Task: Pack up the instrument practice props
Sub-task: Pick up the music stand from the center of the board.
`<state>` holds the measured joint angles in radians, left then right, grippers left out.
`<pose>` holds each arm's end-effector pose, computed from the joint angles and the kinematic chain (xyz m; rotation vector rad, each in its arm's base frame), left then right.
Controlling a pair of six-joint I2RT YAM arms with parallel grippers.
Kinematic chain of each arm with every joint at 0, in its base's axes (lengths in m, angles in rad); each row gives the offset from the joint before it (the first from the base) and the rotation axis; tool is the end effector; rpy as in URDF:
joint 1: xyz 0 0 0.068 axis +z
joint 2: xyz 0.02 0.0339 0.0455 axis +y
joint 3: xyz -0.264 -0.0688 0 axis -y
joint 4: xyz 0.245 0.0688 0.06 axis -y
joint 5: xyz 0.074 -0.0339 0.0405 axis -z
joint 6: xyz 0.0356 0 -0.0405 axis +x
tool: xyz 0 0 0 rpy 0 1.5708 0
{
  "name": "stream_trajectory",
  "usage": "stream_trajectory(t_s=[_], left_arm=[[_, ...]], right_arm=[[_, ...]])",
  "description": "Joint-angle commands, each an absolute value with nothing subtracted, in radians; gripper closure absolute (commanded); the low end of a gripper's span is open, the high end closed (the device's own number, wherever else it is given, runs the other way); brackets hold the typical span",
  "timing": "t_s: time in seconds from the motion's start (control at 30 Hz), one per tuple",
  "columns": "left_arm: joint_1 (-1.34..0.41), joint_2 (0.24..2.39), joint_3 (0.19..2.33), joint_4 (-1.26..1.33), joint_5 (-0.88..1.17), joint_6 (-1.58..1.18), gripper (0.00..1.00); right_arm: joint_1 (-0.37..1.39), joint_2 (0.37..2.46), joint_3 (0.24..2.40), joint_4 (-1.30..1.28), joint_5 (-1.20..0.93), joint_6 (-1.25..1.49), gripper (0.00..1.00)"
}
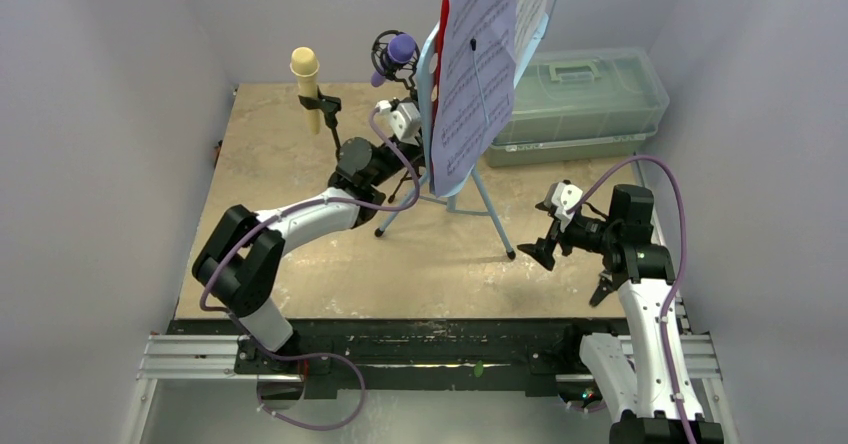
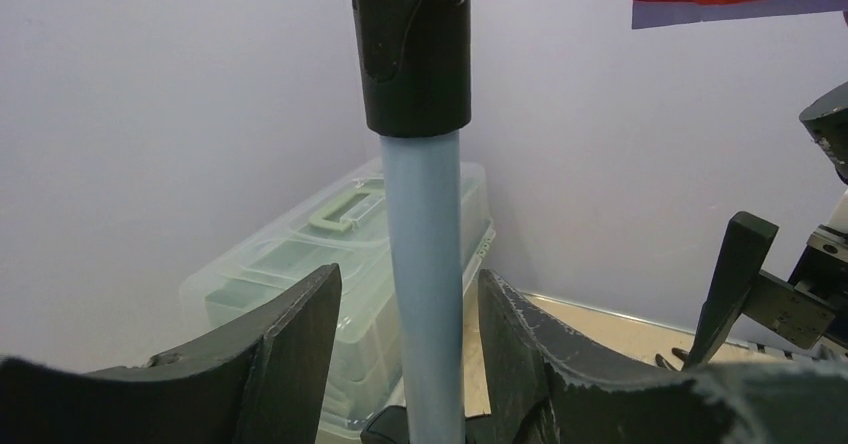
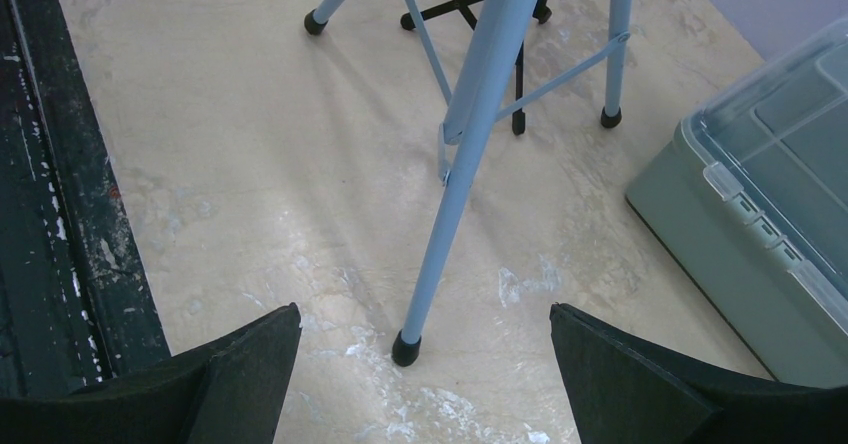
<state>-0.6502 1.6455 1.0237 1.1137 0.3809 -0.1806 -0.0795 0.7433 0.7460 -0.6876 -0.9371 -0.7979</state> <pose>0.2850 -0.2334 0.3334 0.6059 0.9964 -0.9440 0.1459 0.0172 0.2927 -1.1141 1.6466 0.4962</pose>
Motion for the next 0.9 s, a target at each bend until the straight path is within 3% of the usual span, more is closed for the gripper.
stream_trajectory(t_s=[0.0,0.2,0.63,0.87], left_arm=[[-0.653,1.664,1.094,1.163,0.444,-0.224,0.54],[-0.659,1.653,1.118,1.103,0.470,-0.229,1.00],[-0.649,1.332,1.106,0.576,0.268,-0.209,1.00],[-0.630,1.316,1.098,0.612,0.362,-0.290,1.00]], right_arm=[[-0.083,0.729,0.758,-0.678,-0.951,-0.804,0.01],[-0.083,0.728,0.758,-0.675,-0.947,-0.801,0.01],[-0.083,0.721,0.763,-0.673,-0.951,-0.795,0.01],[-0.082,0.719,0.762,-0.674,-0.953,-0.796,0.01]])
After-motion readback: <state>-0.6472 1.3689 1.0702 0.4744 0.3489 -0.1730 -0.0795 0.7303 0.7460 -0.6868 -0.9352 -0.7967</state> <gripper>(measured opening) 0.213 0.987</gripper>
